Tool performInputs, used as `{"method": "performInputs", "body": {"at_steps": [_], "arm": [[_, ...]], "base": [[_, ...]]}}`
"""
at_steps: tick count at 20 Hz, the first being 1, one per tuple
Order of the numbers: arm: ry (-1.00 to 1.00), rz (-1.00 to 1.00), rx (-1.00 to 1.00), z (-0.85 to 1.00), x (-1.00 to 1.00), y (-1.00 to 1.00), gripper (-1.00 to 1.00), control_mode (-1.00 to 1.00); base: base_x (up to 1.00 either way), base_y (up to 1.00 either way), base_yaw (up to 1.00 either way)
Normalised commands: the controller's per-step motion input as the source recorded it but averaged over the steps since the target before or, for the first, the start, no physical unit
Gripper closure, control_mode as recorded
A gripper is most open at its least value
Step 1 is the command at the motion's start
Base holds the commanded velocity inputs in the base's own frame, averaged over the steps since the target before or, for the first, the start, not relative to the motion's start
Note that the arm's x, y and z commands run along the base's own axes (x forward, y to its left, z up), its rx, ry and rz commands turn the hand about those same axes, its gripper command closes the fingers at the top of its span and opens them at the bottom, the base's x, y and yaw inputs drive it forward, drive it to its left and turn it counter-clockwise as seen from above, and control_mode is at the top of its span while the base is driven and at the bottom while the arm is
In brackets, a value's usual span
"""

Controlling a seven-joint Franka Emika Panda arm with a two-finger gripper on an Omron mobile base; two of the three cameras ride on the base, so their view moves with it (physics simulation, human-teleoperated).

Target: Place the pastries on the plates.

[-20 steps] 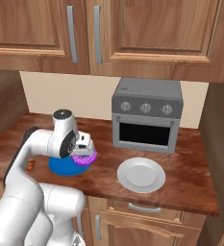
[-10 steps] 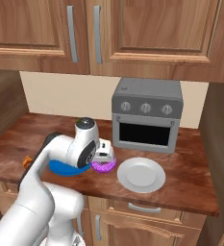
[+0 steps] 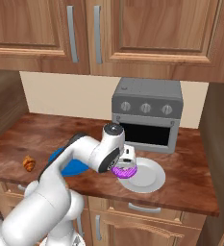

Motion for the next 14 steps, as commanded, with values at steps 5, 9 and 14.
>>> {"method": "performInputs", "body": {"at_steps": [5,9,14], "arm": [[-0.02,0.0,0.01,0.0,0.25,-0.36,1.0,-1.0],[0.0,0.0,0.04,-0.04,0.18,-0.53,1.0,-1.0],[0.0,0.01,0.03,-0.2,0.21,-0.32,1.0,-1.0]], "base": [[0.0,0.0,0.0],[0.0,0.0,0.0],[0.0,0.0,0.0]]}}
